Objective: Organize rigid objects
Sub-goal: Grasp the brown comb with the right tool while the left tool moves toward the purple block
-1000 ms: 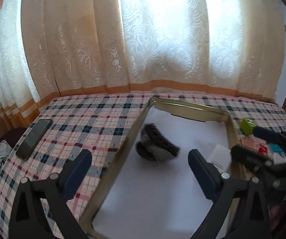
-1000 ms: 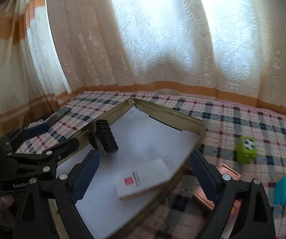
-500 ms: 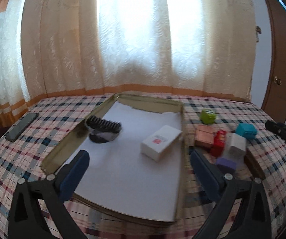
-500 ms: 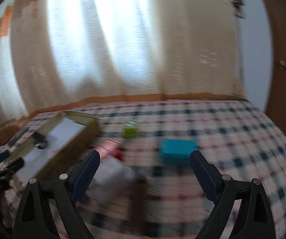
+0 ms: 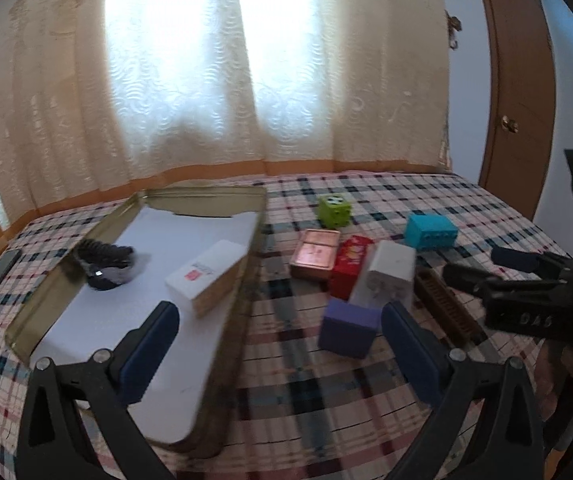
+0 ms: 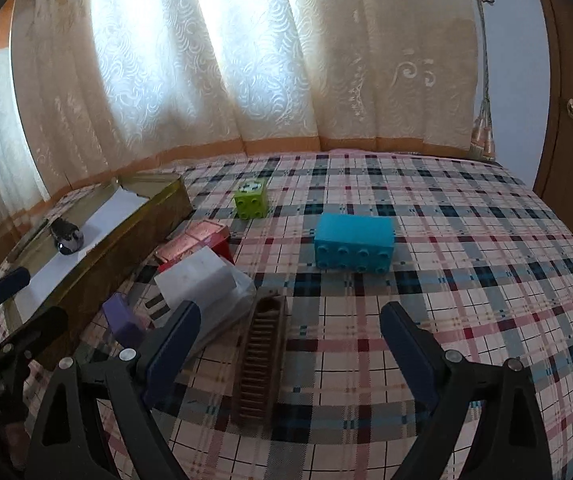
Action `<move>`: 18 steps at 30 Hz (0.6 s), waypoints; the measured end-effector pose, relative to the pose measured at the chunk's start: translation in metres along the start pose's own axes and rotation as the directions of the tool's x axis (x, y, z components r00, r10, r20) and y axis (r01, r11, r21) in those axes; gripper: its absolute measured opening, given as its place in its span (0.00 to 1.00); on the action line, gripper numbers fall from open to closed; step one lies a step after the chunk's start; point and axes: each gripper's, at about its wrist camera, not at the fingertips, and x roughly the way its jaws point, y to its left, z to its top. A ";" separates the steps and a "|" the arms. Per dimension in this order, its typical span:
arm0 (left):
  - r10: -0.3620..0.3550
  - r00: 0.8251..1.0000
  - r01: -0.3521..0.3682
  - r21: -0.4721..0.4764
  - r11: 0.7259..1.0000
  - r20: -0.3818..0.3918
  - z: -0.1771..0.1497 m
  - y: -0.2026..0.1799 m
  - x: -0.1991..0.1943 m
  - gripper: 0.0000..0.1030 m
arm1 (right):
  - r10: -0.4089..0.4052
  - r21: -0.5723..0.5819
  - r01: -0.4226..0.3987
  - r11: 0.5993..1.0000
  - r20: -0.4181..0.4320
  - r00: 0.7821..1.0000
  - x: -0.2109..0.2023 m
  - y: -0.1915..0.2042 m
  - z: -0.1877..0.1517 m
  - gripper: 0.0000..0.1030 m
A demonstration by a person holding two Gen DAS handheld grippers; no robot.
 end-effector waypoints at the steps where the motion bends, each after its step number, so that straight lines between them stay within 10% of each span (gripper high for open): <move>1: -0.004 1.000 0.004 0.005 1.000 -0.002 0.000 -0.003 0.002 1.00 | 0.002 -0.003 -0.002 1.000 -0.016 1.000 0.003 0.001 0.000 0.90; 11: -0.042 0.998 0.043 0.030 0.999 -0.044 0.002 -0.014 0.011 1.00 | 0.019 -0.056 -0.031 0.998 -0.211 0.977 0.038 0.011 -0.006 0.57; 18: -0.077 0.995 0.080 0.039 0.996 -0.064 0.003 -0.018 0.017 0.99 | -0.012 -0.092 -0.006 0.996 -0.197 0.980 0.032 0.016 -0.010 0.27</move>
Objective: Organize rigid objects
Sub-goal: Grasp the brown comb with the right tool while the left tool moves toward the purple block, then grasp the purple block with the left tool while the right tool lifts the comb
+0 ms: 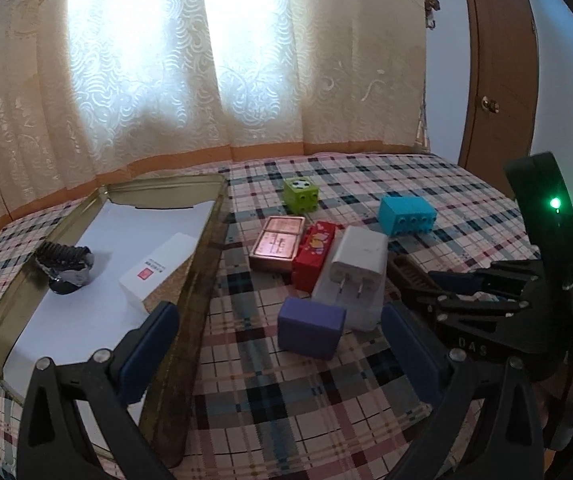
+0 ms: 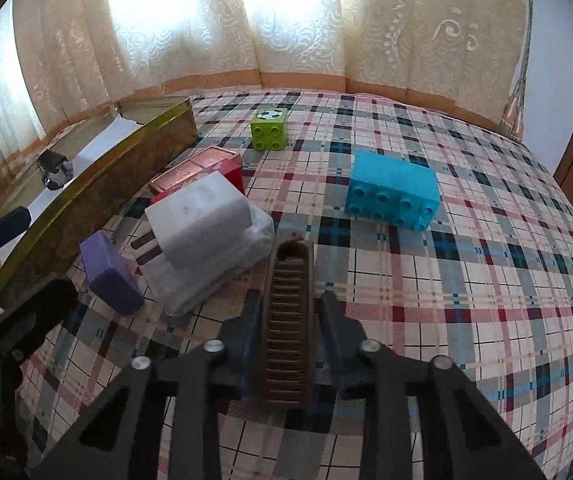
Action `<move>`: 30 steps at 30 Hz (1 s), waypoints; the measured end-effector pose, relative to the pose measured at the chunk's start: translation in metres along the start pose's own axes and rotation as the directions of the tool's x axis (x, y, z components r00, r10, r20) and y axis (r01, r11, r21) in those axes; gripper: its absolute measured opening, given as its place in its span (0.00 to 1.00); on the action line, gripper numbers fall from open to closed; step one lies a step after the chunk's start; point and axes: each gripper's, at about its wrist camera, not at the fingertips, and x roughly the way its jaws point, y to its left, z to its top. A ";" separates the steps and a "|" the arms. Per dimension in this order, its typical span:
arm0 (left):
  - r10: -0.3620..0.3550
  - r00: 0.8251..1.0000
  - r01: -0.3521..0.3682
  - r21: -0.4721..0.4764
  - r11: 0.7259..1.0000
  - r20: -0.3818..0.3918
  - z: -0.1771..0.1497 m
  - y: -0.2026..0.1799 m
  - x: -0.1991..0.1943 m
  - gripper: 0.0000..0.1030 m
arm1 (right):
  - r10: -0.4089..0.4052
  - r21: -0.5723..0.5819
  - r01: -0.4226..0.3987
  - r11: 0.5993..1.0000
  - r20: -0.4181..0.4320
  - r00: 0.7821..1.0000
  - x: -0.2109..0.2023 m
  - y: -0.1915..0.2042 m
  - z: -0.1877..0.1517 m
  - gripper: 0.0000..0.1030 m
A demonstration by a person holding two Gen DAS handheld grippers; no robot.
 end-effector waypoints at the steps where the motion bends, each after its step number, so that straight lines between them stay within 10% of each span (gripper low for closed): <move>1: -0.007 1.000 0.007 0.004 1.000 -0.002 0.000 -0.001 0.001 0.98 | 0.006 0.006 -0.006 1.000 0.001 1.000 0.000 -0.001 0.000 0.27; 16: -0.101 0.989 0.102 0.011 0.995 -0.105 0.005 -0.009 0.027 0.75 | 0.038 0.053 -0.039 0.998 0.018 0.999 0.000 -0.011 0.001 0.27; 19: -0.113 0.988 0.116 0.030 0.993 -0.104 0.004 -0.011 0.026 0.57 | 0.035 0.051 -0.036 0.998 0.021 0.999 0.001 -0.010 0.002 0.27; 30: -0.189 0.964 0.183 -0.047 0.982 -0.185 0.003 0.002 0.045 0.49 | 0.034 0.048 -0.035 0.998 0.022 0.999 -0.001 -0.010 0.002 0.27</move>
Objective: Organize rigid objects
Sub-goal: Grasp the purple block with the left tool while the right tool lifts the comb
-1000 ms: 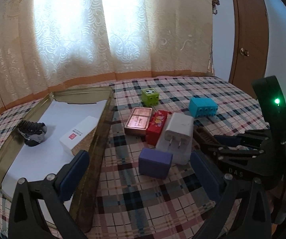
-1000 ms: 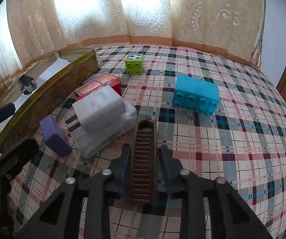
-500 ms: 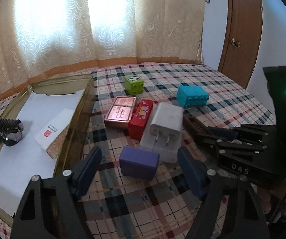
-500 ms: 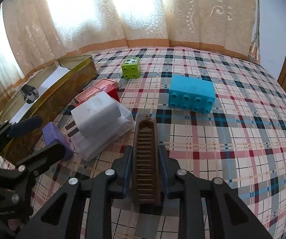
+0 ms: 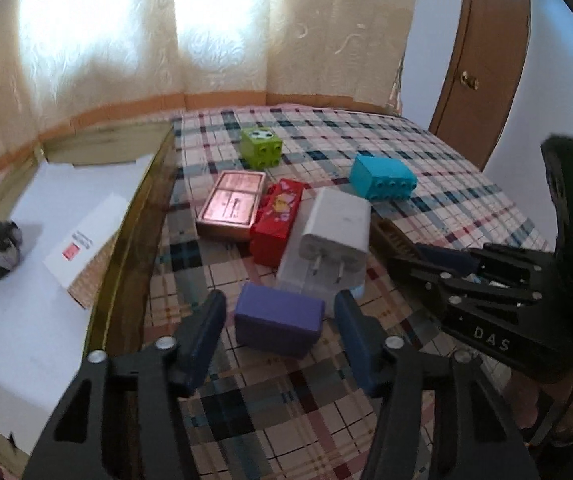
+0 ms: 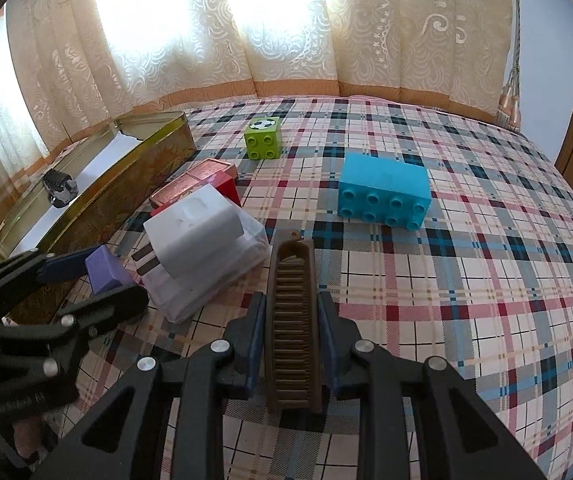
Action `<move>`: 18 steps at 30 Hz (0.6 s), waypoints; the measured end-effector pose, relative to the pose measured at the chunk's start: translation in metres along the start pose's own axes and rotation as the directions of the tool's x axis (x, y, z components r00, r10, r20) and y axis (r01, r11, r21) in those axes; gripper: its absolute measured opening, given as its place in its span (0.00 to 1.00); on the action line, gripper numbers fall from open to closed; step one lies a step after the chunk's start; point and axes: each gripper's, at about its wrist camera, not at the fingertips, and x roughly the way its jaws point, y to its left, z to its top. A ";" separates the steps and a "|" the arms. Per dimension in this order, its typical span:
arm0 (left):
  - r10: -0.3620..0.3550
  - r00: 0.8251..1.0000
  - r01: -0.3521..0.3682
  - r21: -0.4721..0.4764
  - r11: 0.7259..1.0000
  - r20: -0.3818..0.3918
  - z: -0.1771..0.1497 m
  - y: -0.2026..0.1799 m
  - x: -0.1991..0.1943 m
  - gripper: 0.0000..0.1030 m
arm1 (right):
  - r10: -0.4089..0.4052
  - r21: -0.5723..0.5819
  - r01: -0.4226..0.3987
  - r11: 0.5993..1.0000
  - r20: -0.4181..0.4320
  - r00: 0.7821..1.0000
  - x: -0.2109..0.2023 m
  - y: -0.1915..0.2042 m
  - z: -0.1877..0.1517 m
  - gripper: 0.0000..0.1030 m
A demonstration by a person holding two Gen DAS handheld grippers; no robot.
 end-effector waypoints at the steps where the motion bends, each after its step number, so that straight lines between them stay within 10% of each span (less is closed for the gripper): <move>1: 0.009 1.000 -0.009 0.003 1.000 -0.003 0.000 0.000 0.000 0.45 | 0.000 -0.001 0.000 1.000 0.001 1.000 -0.001 0.000 0.000 0.27; 18: 0.137 0.975 -0.146 0.036 0.989 0.175 -0.005 -0.011 -0.031 0.40 | -0.039 -0.005 0.040 0.999 0.172 0.984 -0.035 0.003 -0.004 0.27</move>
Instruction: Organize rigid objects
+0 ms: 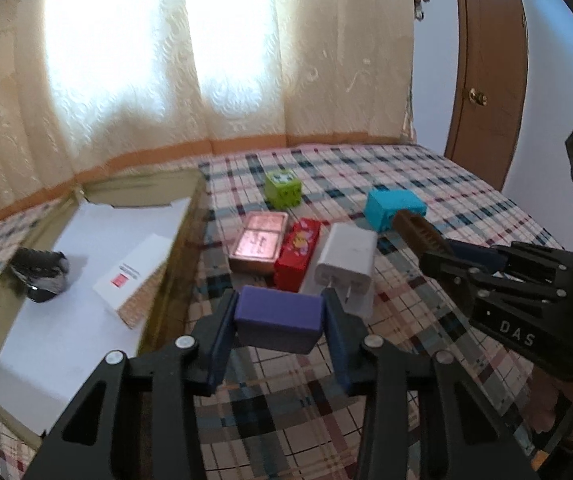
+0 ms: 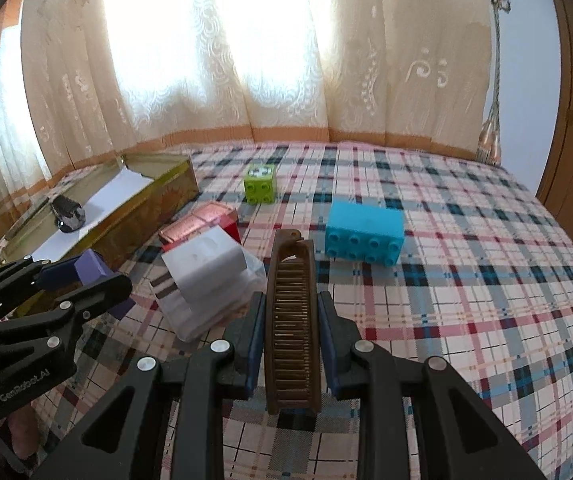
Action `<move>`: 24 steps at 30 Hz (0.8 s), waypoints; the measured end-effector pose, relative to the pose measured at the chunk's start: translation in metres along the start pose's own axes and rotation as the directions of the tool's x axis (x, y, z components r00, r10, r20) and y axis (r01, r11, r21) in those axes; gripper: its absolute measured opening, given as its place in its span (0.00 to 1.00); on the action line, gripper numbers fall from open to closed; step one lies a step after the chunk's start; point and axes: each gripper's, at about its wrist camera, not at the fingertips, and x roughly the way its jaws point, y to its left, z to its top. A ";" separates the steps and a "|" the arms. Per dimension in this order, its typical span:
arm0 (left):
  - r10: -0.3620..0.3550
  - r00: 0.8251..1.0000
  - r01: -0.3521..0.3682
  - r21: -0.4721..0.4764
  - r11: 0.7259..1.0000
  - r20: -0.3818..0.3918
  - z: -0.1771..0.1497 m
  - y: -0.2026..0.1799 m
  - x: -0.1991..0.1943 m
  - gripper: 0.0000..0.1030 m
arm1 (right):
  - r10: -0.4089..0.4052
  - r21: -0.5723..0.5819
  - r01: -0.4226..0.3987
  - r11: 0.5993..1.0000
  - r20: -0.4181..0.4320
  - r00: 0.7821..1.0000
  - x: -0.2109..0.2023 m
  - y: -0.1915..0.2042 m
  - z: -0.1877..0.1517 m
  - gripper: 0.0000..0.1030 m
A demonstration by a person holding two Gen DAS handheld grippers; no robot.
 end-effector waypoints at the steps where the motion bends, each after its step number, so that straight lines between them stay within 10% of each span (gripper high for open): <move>1: 0.010 1.000 -0.010 -0.002 1.000 0.013 0.000 0.000 -0.002 0.40 | -0.001 0.000 0.001 1.000 0.012 1.000 -0.002 0.000 0.000 0.27; 24: 0.115 0.978 -0.105 -0.068 0.992 0.171 -0.004 0.011 -0.033 0.40 | 0.038 0.044 -0.049 0.998 0.218 0.975 -0.033 0.018 0.001 0.27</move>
